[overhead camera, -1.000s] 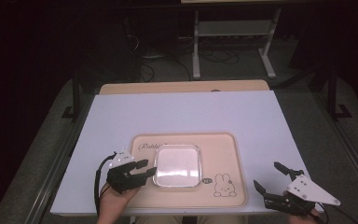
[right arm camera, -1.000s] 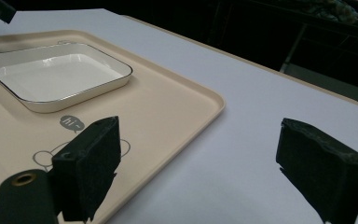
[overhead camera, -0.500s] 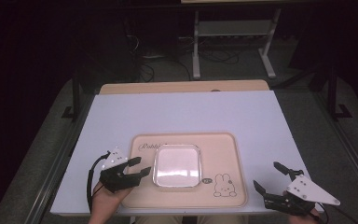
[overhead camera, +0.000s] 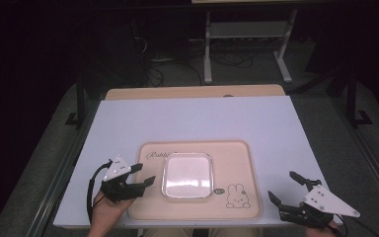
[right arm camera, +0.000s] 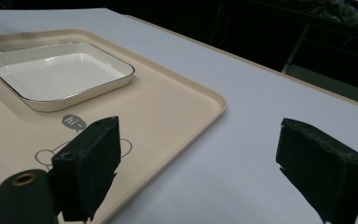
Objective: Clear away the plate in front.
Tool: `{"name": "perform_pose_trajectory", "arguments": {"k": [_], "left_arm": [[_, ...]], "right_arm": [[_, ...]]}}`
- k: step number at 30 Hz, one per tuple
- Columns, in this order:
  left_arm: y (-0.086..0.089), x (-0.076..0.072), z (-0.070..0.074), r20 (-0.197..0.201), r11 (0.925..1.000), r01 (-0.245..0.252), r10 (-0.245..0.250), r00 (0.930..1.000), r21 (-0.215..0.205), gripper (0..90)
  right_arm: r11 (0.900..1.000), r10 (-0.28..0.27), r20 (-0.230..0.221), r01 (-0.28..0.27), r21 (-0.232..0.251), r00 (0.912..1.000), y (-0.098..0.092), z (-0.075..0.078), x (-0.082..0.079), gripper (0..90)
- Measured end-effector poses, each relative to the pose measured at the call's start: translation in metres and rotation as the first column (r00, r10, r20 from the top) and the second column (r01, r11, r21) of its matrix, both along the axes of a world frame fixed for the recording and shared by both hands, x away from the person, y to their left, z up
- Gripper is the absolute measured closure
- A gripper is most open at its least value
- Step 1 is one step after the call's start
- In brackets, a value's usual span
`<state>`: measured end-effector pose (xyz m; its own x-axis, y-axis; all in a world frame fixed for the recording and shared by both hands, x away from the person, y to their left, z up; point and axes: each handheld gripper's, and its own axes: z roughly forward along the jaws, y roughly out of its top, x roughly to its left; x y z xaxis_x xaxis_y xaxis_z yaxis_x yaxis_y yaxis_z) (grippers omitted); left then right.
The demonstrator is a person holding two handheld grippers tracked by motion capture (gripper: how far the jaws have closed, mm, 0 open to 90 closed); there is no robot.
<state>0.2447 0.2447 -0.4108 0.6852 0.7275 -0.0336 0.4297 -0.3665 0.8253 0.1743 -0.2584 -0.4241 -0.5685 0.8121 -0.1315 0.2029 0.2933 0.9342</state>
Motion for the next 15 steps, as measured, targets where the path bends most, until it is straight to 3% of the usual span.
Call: {"name": "perform_pose_trajectory", "arguments": {"k": [6, 15], "left_arm": [[0.005, 0.004, -0.004, 0.001, 0.9998, 0.016, -0.016, 0.9999, -0.009, 30.4], [0.012, 0.011, -0.011, -0.038, 0.9989, 0.002, -0.003, 0.9993, -0.046, 28.8]], "right_arm": [[1.0, 0.002, -0.001, -0.002, -0.001, 1.0, 0.0, 0.0, 0.0, 12.9], [1.0, 0.007, -0.004, -0.007, -0.01, 1.0, 0.001, 0.0, 0.001, 12.9]]}}
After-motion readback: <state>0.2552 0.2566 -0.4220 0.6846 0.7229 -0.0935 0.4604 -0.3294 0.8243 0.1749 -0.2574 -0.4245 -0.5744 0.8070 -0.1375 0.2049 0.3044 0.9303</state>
